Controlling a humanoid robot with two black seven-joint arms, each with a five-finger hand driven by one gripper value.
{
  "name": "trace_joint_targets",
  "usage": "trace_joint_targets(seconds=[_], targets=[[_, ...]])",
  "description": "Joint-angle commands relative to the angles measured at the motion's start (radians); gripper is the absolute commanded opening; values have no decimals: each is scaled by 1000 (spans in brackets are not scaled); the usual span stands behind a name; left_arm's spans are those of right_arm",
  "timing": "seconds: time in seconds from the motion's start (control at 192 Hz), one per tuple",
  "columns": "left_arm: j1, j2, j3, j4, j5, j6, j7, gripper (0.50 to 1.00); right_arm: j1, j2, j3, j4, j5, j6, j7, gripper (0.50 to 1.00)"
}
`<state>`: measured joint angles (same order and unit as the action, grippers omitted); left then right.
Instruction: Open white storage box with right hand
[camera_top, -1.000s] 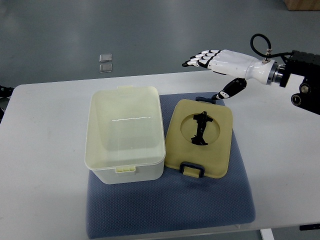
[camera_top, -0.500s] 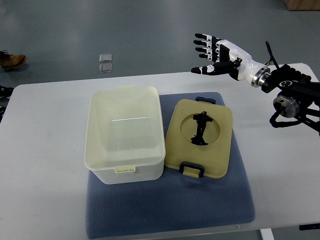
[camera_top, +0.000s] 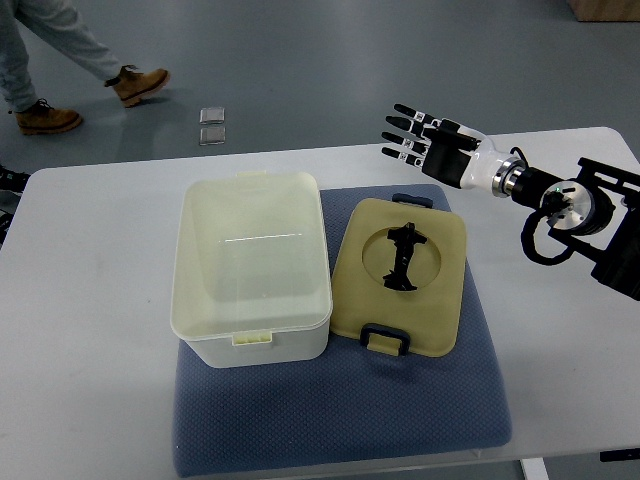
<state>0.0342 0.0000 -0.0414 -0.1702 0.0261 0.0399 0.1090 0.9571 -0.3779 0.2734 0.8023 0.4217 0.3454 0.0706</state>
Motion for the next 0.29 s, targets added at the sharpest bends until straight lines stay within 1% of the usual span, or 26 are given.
trace_joint_targets(seconds=[0.0, 0.286], targets=[[0, 0, 0, 0, 0, 0, 0, 1000, -3, 5, 3, -6, 0, 9, 5, 940], [0, 0, 0, 0, 0, 0, 0, 1000, -12, 22, 21, -5, -9, 15, 5, 940]])
